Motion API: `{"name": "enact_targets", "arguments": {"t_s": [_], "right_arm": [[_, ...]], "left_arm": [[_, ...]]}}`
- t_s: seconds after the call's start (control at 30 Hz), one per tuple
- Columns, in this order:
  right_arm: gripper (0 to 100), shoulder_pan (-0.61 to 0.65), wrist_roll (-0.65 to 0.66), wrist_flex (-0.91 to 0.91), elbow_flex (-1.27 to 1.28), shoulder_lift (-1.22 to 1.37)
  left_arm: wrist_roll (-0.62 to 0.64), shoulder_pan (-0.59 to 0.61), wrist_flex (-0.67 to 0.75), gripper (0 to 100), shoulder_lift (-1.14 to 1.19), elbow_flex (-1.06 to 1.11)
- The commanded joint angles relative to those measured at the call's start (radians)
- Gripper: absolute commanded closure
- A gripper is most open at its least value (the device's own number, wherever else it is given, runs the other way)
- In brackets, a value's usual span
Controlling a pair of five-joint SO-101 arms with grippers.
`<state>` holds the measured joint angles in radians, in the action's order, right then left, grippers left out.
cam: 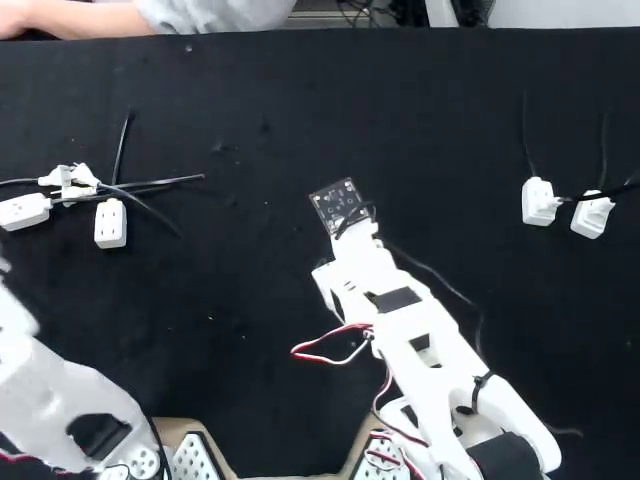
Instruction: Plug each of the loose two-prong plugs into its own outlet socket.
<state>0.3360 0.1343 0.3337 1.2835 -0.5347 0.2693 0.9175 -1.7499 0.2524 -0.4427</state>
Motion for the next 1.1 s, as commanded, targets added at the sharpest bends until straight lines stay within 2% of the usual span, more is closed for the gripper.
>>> {"name": "enact_targets", "arguments": {"t_s": [0.0,0.1,0.17,0.23,0.3,0.4,0.57,0.63,0.7,0.83,0.93,1.07], "right_arm": [[77.6,0.003,0.003,-0.023,0.001,-0.041],[77.6,-0.044,-0.003,-0.018,-0.005,-0.042],[77.6,-0.103,-0.020,-0.018,-0.008,-0.044],[77.6,-0.157,-0.091,-0.018,-0.021,-0.044],[77.6,-0.210,-0.153,-0.018,-0.030,-0.044],[77.6,-0.262,-0.189,-0.020,-0.035,-0.044],[77.6,-0.267,-0.193,-0.026,-0.036,-0.044],[77.6,-0.267,-0.193,-0.026,-0.036,-0.044],[77.6,-0.267,-0.193,-0.026,-0.036,-0.044],[77.6,-0.265,-0.193,-0.026,-0.038,-0.044],[77.6,-0.265,-0.193,-0.026,-0.038,-0.044],[77.6,-0.265,-0.193,-0.026,-0.038,-0.044]], "left_arm": [[-0.015,-0.194,-0.006,97,-0.321,0.194],[-0.029,-0.415,0.018,97,-0.440,0.325],[-0.100,-0.585,0.080,97,-0.471,0.426],[-0.183,-0.733,0.138,97,-0.474,0.530],[-0.238,-0.835,0.212,97,-0.465,0.641],[-0.252,-0.923,0.379,97,-0.468,0.825],[-0.247,-0.993,0.681,97,-0.494,1.106],[-0.210,-0.998,0.764,97,-0.526,1.185],[-0.180,-0.997,0.796,92,-0.560,1.230],[-0.176,-0.995,0.747,69,-0.612,1.236],[-0.198,-0.952,0.635,70,-0.666,1.181],[-0.368,-0.839,0.531,75,-0.712,1.138]]}}
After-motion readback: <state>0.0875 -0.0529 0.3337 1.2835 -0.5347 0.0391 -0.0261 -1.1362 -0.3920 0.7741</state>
